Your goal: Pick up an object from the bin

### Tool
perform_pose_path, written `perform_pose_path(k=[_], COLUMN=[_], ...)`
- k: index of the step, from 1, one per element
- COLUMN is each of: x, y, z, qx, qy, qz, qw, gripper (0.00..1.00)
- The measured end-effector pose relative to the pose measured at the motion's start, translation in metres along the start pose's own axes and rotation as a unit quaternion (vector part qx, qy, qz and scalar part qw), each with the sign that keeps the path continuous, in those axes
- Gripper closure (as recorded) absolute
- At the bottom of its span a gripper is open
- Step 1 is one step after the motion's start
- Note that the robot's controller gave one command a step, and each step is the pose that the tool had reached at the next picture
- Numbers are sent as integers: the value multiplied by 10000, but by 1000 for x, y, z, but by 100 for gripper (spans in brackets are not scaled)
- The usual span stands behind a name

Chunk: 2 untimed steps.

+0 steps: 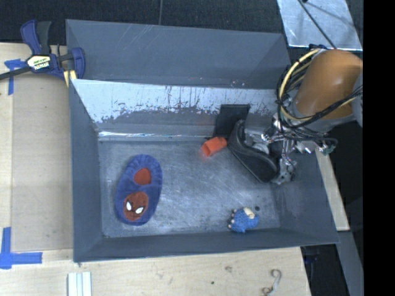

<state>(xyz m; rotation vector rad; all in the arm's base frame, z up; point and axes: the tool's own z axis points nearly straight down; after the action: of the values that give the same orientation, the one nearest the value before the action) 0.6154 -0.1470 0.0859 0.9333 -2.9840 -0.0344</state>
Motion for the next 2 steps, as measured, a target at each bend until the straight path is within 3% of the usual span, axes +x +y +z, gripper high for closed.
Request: perform_pose_path(k=[1, 2], x=[0, -10], y=[-1, 3], z=[-1, 8], qx=[0, 6], qy=[2, 25], qz=[15, 27], qw=[10000, 10000], gripper=[100, 100])
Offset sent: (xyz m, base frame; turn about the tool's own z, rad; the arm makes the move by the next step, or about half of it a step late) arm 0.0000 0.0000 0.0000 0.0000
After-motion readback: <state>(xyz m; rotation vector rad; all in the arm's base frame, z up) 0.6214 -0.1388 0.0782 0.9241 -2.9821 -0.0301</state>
